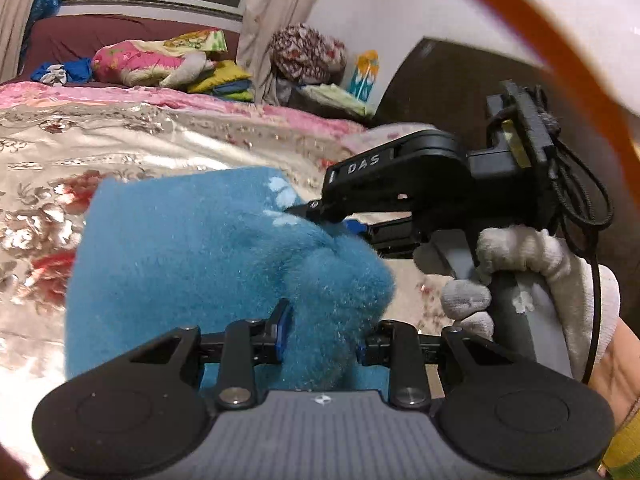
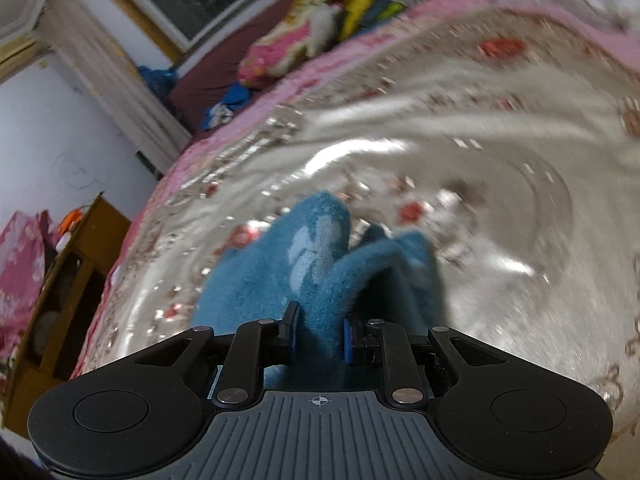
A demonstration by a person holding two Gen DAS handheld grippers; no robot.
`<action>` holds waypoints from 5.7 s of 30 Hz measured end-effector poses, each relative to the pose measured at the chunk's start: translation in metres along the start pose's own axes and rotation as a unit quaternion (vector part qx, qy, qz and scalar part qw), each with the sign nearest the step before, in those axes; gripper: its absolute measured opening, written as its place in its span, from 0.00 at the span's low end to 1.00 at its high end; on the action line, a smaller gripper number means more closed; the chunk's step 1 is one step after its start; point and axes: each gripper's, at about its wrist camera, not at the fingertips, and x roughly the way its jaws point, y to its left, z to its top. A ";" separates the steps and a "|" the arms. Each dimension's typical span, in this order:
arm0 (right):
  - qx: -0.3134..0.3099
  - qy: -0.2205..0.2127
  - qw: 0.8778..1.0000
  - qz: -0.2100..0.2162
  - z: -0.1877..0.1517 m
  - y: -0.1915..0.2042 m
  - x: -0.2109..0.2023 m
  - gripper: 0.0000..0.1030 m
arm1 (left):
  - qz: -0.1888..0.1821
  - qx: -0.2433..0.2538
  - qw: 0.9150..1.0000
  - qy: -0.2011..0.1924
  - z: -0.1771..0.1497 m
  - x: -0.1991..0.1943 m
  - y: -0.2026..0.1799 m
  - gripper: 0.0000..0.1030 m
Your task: Fold small clothes
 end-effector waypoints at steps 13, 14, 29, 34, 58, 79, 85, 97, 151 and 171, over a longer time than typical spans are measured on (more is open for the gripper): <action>0.046 -0.011 0.998 0.049 -0.021 -0.039 -0.018 0.47 | 0.015 0.043 0.999 0.016 -0.019 0.017 -0.028 0.46; 0.049 -0.015 0.997 0.058 -0.025 -0.040 -0.025 0.50 | 0.014 0.047 0.999 0.016 -0.019 0.014 -0.029 0.46; 0.018 -0.060 0.995 0.082 -0.085 -0.021 -0.072 0.59 | 0.057 0.090 0.994 0.009 -0.014 -0.069 0.003 0.50; -0.075 -0.066 0.994 0.034 -0.096 0.002 -0.073 0.50 | 0.080 0.065 0.995 0.002 0.000 -0.055 0.020 0.50; -0.051 -0.078 0.995 0.038 -0.094 -0.019 -0.079 0.46 | 0.108 0.083 0.991 0.001 0.021 0.000 0.026 0.53; -0.024 -0.033 0.999 0.021 -0.109 -0.038 -0.060 0.08 | 0.123 0.105 0.987 0.020 0.042 0.064 0.010 0.54; -0.067 -0.085 0.994 0.007 -0.104 -0.021 -0.077 0.19 | 0.120 0.078 0.990 0.000 0.041 0.017 0.019 0.54; -0.110 -0.082 0.988 -0.076 -0.107 -0.017 -0.049 0.56 | 0.151 0.016 0.988 0.031 -0.001 -0.035 0.074 0.61; -0.083 -0.081 0.993 0.003 -0.168 0.047 -0.127 0.49 | 0.113 0.048 0.992 0.005 -0.049 -0.137 0.063 0.71; -0.017 -0.062 0.993 0.100 -0.139 0.039 -0.096 0.23 | 0.099 0.038 0.994 -0.004 -0.033 -0.109 0.066 0.72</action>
